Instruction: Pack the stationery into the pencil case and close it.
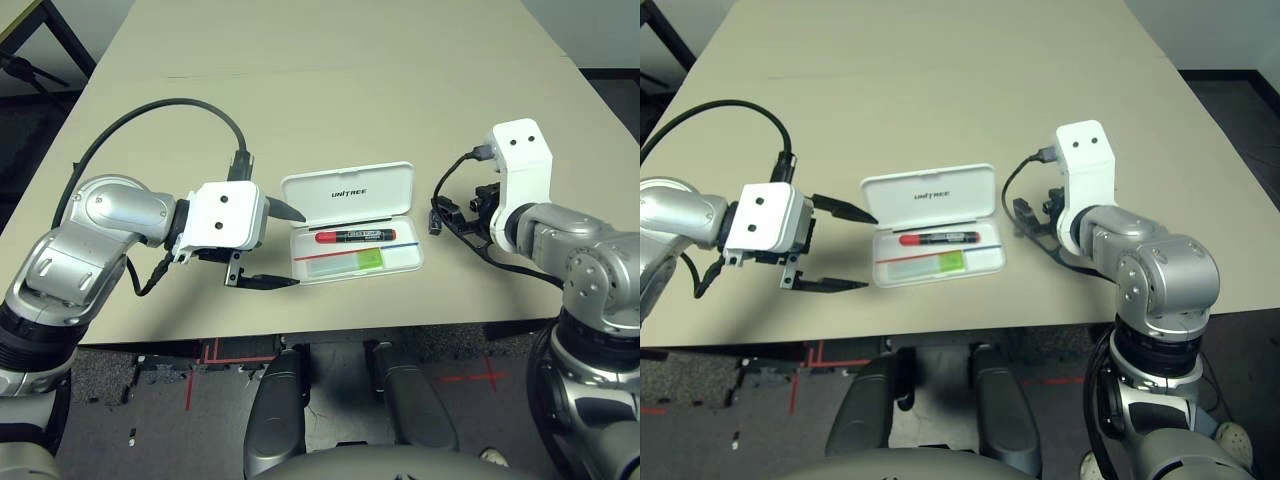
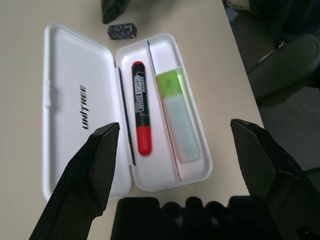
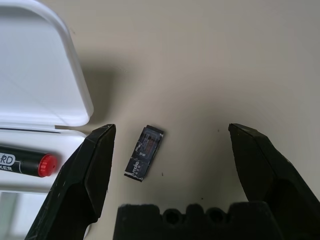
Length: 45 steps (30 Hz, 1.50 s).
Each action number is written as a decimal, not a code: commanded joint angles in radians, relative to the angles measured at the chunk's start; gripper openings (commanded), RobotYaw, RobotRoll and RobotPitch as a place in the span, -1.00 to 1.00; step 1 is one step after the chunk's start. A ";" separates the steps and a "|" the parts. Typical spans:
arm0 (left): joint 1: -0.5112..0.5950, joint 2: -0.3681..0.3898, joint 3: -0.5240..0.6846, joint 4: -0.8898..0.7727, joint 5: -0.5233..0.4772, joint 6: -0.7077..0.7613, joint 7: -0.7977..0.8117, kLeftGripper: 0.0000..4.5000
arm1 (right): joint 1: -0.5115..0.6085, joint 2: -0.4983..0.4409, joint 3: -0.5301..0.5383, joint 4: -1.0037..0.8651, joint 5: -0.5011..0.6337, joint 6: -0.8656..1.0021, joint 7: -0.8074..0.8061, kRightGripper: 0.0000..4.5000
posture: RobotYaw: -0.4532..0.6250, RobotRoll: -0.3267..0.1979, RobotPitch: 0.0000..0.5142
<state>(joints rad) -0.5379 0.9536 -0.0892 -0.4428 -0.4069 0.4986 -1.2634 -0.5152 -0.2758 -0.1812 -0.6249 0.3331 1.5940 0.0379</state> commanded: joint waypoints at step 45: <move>0.024 0.006 -0.004 -0.078 -0.023 0.079 0.093 1.00 | 0.042 0.093 -0.047 0.195 0.200 0.020 -0.249 0.54 | -0.19 0.25 -0.13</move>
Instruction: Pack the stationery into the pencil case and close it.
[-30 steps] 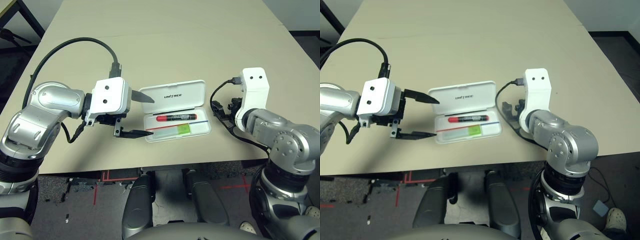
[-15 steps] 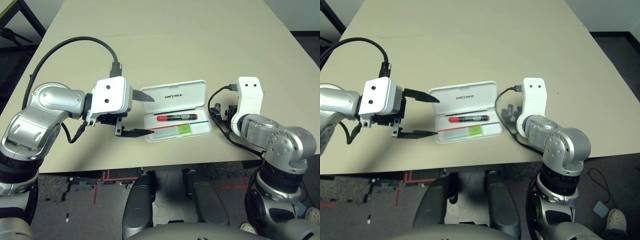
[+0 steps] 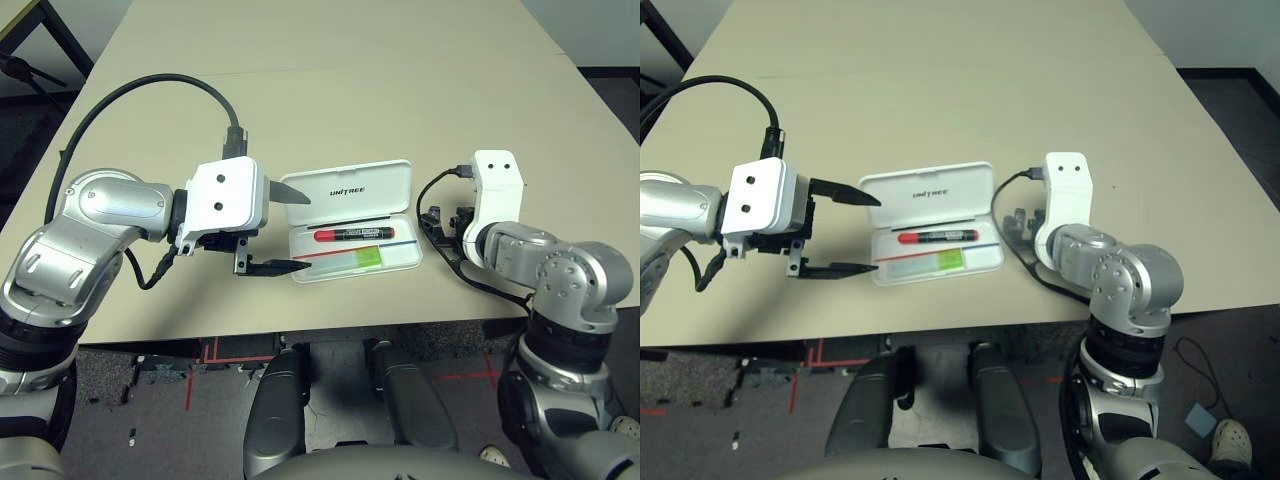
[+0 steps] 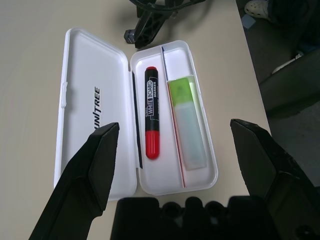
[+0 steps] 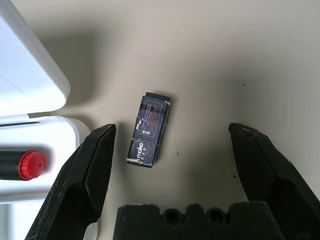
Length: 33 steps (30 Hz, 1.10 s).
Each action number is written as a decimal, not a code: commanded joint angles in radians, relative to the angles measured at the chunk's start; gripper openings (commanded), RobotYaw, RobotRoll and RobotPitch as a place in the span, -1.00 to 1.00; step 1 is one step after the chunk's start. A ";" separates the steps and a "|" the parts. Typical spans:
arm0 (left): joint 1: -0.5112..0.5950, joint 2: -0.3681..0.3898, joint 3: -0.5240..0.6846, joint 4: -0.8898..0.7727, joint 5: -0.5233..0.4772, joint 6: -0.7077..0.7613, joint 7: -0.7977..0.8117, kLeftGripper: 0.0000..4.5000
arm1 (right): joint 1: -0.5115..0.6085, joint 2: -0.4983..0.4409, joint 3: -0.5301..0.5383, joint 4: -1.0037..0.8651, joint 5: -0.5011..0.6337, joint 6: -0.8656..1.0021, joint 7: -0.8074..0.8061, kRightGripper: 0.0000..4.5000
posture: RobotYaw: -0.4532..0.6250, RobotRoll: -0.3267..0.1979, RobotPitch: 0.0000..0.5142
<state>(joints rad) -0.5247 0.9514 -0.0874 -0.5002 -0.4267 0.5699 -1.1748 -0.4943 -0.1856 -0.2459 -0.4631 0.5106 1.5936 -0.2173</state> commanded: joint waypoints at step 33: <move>-0.004 0.021 -0.035 0.014 0.022 -0.018 -0.018 1.00 | -0.138 -0.985 0.469 0.139 0.095 -0.655 1.207 -0.87 | -0.23 0.25 -0.13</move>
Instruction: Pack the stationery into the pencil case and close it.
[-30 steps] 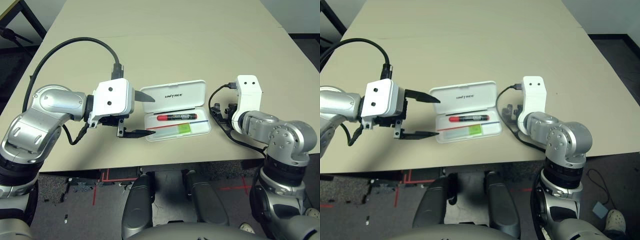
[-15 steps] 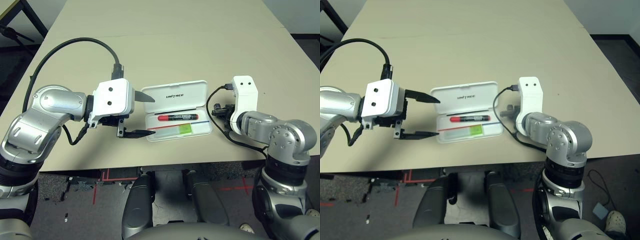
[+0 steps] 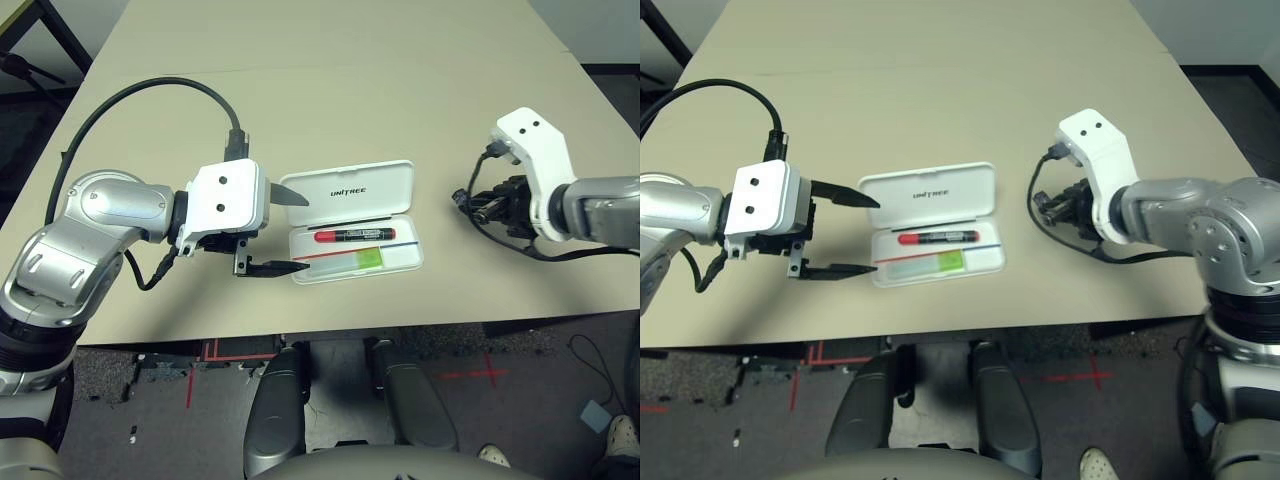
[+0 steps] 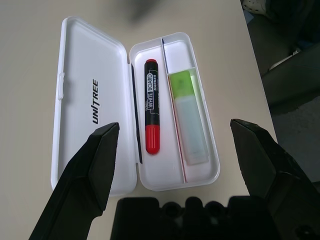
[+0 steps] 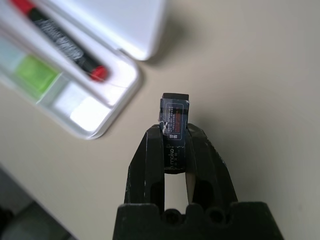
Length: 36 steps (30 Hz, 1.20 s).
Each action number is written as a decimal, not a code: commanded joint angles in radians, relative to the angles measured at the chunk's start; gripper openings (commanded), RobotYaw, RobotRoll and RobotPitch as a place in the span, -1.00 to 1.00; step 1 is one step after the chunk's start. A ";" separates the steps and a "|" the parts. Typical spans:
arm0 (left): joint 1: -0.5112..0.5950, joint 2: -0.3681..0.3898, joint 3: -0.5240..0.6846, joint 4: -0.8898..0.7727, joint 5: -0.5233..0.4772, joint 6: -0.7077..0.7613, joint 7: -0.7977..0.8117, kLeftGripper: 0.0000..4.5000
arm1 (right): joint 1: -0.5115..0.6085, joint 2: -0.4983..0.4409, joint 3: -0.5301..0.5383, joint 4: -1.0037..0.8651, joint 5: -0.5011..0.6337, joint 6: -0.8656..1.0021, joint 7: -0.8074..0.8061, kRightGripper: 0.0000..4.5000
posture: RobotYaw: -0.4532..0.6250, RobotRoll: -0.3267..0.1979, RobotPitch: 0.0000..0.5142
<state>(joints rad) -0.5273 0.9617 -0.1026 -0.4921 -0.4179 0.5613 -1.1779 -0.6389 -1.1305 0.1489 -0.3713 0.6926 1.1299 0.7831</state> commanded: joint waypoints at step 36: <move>0.040 0.034 -0.003 -0.062 0.009 0.041 0.039 1.00 | -0.168 0.343 0.277 0.539 -0.591 -0.951 0.814 -0.87 | -0.06 0.25 -0.13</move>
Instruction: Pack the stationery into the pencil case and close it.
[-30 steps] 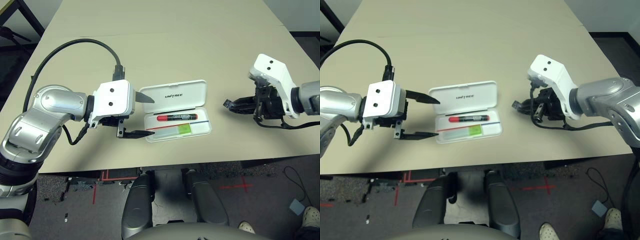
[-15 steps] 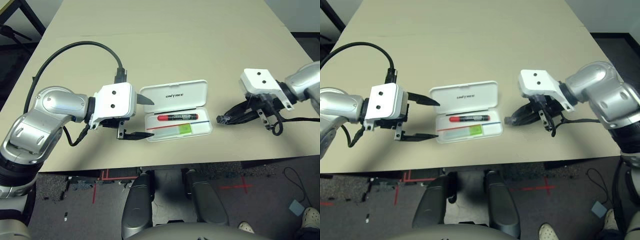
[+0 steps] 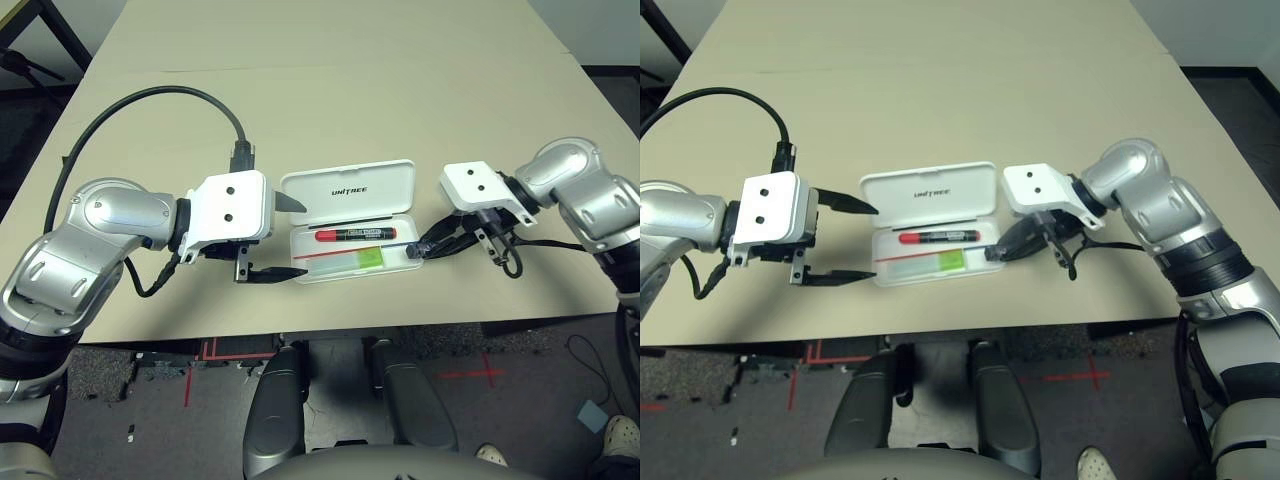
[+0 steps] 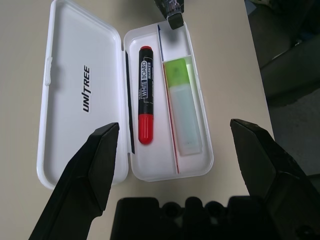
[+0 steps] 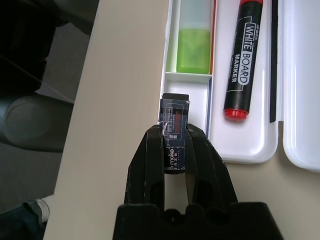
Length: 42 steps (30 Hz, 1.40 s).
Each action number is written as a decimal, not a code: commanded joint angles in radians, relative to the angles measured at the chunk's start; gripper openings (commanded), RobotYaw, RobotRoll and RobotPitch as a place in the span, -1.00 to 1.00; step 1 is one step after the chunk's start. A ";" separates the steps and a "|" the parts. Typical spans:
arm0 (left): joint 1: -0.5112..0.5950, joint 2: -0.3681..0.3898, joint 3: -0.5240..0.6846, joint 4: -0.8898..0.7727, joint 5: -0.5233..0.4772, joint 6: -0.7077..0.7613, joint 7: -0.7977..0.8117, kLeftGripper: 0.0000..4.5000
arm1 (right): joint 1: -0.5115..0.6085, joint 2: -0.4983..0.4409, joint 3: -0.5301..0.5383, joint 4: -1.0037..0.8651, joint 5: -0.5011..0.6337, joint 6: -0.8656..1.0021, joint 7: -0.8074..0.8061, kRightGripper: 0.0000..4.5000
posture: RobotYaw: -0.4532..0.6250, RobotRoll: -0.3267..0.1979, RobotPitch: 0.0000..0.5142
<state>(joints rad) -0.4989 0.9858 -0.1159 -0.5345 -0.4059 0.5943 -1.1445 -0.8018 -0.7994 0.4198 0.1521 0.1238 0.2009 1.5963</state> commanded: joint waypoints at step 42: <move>0.095 0.037 0.046 0.026 0.018 -0.023 0.009 1.00 | 0.078 -0.175 -0.292 -0.114 0.191 0.371 -0.025 0.98 | -0.08 0.25 -0.15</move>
<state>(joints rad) -0.4187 1.0068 -0.0813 -0.5189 -0.3961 0.5819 -1.1309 -0.7463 -0.9483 0.1587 0.0832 0.2836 0.5291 1.5751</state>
